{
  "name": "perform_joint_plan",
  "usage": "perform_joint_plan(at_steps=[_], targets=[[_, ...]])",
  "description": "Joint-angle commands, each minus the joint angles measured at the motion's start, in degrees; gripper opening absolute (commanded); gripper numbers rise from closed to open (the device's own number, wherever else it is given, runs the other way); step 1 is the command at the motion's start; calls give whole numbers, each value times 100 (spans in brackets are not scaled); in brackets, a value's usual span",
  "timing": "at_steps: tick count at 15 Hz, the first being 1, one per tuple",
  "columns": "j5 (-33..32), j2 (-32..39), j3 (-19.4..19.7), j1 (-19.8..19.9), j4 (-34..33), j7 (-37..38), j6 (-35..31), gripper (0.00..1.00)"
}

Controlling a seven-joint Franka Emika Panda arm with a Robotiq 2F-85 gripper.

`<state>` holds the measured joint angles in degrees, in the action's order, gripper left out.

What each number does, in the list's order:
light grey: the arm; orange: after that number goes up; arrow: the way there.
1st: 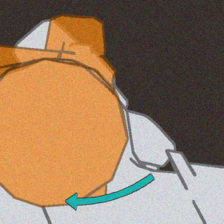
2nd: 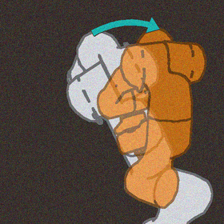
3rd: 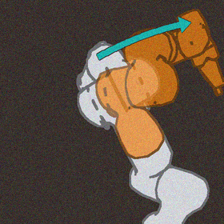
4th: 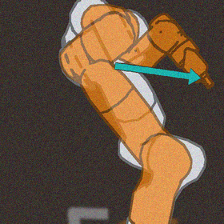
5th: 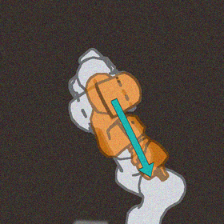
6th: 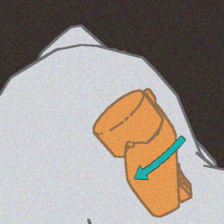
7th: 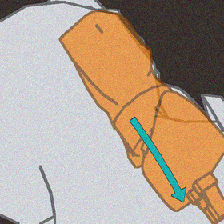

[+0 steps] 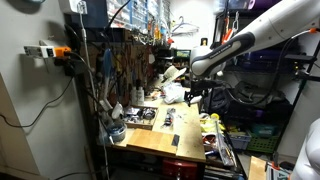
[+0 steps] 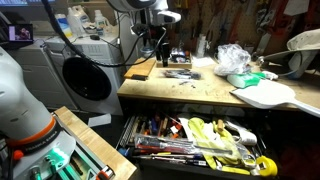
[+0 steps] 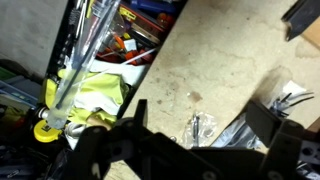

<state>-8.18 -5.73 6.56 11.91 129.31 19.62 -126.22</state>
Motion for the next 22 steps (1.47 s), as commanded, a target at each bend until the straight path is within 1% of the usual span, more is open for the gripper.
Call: perform_joint_plan(at_steps=[1, 2, 5, 10, 11, 13, 15, 16, 19, 22], targets=[[710, 770, 29, -201, -608, -11, -351, 100], [318, 390, 66, -167, -308, 48, -232, 100], [551, 731, 70, -262, -582, 44, -289, 100], [604, 850, 75, -264, -709, 99, -282, 100], [776, 1181, 88, -250, -951, 225, -378, 100], [723, 1555, 125, -253, -1236, 577, -423, 100], [827, 1923, 161, -273, -1548, 830, -457, 100], [1003, 2116, 164, -265, -1675, 857, -634, 100], [1481, 2712, 164, -240, -2210, 870, -664, 100], [1700, 3152, 194, -249, -2653, 903, -680, 100]])
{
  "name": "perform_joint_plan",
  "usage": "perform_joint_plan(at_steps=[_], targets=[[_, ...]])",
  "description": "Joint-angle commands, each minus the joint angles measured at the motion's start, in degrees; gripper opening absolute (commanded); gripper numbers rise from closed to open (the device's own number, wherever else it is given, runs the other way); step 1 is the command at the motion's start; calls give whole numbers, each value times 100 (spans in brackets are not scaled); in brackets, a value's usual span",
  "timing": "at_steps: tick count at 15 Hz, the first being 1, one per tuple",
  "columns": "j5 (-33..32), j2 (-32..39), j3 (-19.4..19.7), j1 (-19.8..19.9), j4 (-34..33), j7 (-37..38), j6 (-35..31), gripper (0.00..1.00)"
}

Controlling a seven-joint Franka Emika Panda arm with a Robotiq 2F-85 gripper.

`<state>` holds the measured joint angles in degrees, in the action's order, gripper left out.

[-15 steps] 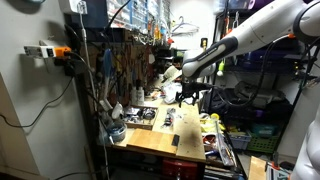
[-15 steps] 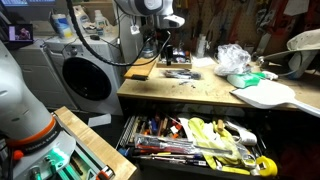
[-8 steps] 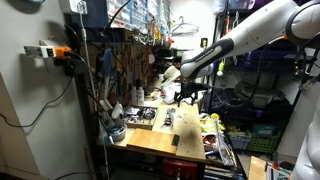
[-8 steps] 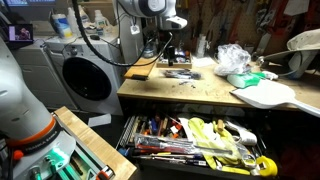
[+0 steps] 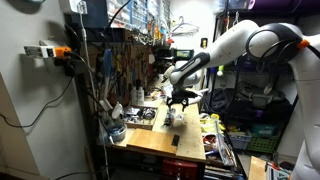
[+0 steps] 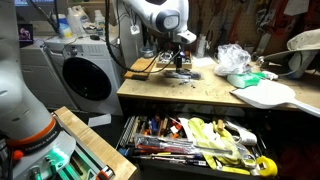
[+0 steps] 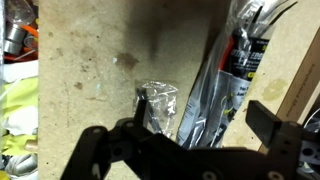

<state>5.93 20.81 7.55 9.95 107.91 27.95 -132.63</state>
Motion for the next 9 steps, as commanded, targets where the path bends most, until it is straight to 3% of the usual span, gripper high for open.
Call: perform_joint_plan(at_steps=[1, 4, 5, 7, 9], targets=[[320, 613, 106, -56, -639, 70, -39, 100], [424, 898, 116, -60, -971, 73, 5, 100], [442, 968, 117, -62, -1054, 74, 17, 96], [437, 1097, 132, -80, -1200, 122, 67, 76], [423, 1199, 152, -99, -1305, 190, 52, 63]])
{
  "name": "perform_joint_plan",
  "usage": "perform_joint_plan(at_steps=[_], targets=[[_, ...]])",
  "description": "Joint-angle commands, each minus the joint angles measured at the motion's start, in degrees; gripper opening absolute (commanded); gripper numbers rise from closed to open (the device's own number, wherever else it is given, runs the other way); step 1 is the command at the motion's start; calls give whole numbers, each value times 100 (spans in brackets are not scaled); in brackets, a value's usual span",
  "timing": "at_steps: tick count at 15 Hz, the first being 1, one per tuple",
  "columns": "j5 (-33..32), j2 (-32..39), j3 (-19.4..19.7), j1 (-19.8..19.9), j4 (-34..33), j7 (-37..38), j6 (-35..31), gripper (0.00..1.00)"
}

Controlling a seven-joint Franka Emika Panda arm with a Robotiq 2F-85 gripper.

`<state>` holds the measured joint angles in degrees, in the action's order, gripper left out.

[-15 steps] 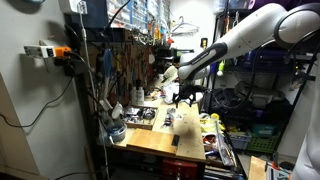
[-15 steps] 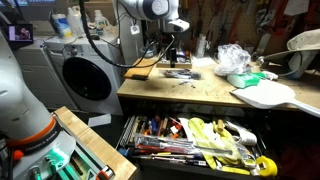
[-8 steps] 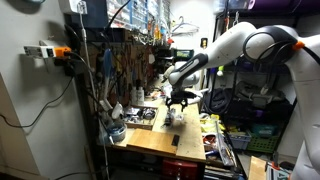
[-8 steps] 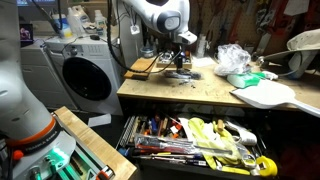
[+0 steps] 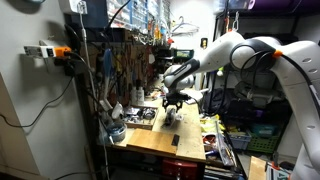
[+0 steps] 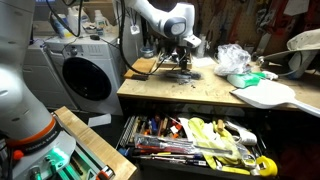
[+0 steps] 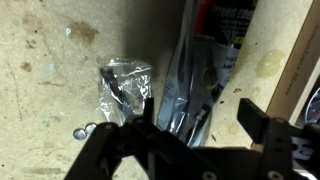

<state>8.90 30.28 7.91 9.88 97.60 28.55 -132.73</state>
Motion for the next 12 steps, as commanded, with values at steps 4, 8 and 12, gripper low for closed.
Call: perform_joint_plan(at_steps=[4, 8, 12], targets=[[93, 348, 170, -128, -395, 287, 85, 30], [113, 372, 223, -128, -395, 479, 54, 1], [509, 237, 92, 60, -238, 410, -31, 0]])
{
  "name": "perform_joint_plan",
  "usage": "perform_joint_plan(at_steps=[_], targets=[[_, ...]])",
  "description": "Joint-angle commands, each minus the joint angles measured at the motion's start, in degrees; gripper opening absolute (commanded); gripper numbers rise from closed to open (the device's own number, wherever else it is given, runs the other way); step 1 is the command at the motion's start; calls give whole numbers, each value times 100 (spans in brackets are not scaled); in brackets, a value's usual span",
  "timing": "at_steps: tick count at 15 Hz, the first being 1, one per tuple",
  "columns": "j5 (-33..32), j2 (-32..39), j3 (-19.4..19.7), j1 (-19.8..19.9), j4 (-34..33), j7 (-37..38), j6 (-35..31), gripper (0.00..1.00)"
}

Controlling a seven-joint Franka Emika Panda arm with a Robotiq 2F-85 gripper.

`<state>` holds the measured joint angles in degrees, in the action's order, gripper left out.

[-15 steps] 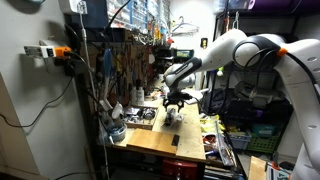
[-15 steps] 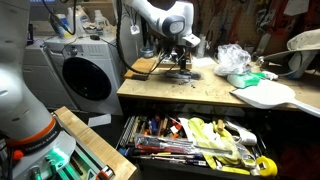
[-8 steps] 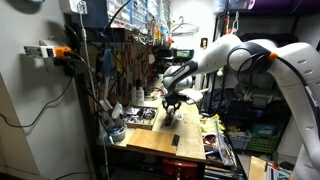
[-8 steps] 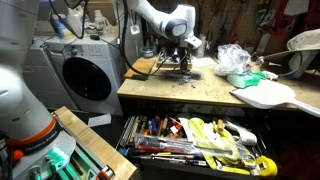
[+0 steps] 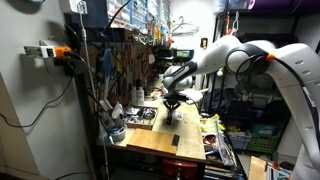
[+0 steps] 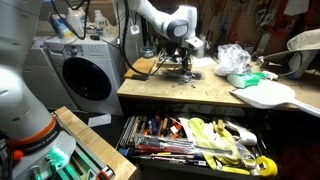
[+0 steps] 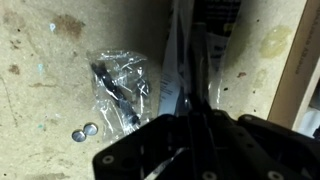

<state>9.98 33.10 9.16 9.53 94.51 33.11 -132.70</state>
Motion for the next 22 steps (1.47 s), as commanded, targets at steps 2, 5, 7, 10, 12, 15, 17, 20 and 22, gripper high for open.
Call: perform_joint_plan(at_steps=[2, 5, 7, 10, 12, 15, 17, 20, 22], targets=[[965, -120, -224, 352, 110, -341, 68, 0], [1911, -230, -453, 748, 117, -893, 299, 0], [2510, -281, -593, 1032, 108, -1381, 507, 0], [3347, -409, -674, 1356, 145, -2211, 1037, 0], [3762, -488, -616, 1440, 179, -2735, 1358, 0], [4139, -685, -506, 1460, 293, -3307, 1926, 0], [4255, -822, -439, 1427, 373, -3617, 2315, 0], [4282, -1098, -372, 1297, 566, -4089, 2705, 0], [4216, -1294, -363, 1194, 716, -4433, 2889, 0]])
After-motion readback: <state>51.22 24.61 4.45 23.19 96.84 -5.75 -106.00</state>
